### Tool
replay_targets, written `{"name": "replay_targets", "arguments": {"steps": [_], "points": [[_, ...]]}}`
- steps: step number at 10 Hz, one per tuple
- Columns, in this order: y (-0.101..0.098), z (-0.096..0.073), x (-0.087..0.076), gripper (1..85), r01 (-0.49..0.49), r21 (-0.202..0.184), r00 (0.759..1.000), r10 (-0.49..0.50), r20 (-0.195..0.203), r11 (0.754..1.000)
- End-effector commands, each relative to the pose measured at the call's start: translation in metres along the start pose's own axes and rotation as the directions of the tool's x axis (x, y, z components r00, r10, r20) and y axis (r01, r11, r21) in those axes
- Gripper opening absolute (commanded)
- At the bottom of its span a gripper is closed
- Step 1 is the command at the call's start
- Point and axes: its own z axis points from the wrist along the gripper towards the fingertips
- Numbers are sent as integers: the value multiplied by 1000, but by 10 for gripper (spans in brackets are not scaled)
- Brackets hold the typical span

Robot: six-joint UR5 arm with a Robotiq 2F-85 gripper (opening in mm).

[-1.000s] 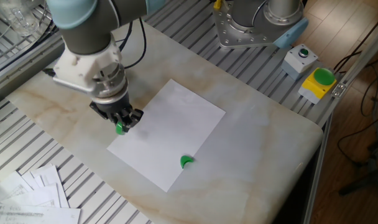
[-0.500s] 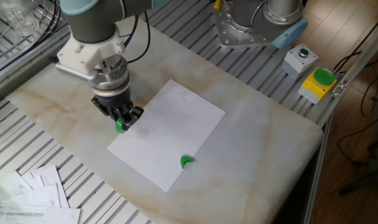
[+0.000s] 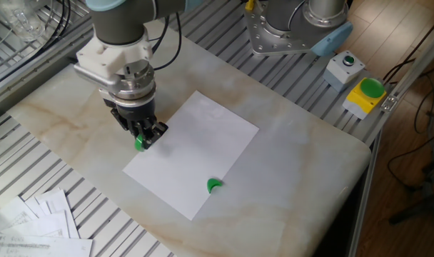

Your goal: Use the correction tape on paper

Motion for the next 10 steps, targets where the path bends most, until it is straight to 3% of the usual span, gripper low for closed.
{"name": "replay_targets", "arguments": {"steps": [1,4,10], "points": [[-4,5,13,17,-9,9,1000,9,-2,1000],[5,8,19,17,-47,-21,999,47,-9,999],[0,11,20,17,-37,-2,999,37,6,999]]}}
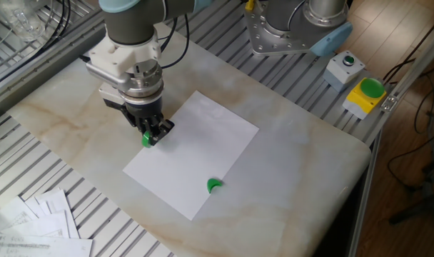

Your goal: Use the correction tape on paper

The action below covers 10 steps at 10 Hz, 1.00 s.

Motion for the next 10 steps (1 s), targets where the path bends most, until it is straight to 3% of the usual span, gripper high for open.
{"name": "replay_targets", "arguments": {"steps": [1,10], "points": [[-1,0,-2,17,-8,-4,1000,8,12,1000],[1,3,-6,17,-7,-13,1000,7,26,1000]]}}
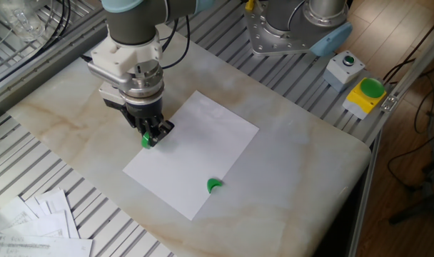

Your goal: Use the correction tape on paper

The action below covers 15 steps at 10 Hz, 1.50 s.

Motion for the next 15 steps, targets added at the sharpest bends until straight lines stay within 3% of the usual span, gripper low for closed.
{"name": "replay_targets", "arguments": {"steps": [1,7,15], "points": [[1,0,-3,17,-7,-10,1000,7,9,1000],[-2,-3,-8,17,-1,-11,1000,1,11,1000],[-3,-1,-26,17,-1,-11,1000,1,21,1000]]}}
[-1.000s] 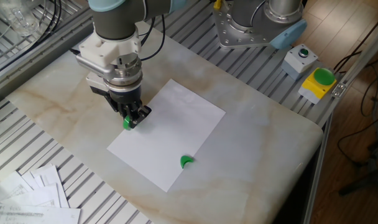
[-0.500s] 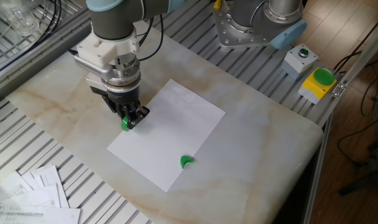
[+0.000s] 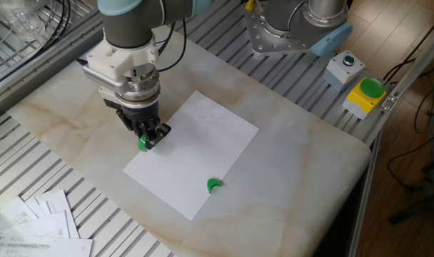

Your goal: Use the correction tape on paper

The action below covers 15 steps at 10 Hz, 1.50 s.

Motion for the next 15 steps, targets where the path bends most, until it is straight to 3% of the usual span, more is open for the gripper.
{"name": "replay_targets", "arguments": {"steps": [1,10,15], "points": [[-1,0,-10,17,-10,-8,1000,10,10,1000],[1,7,-33,17,-3,-9,1000,3,27,1000],[2,-1,-46,17,-1,-12,1000,2,12,1000]]}}
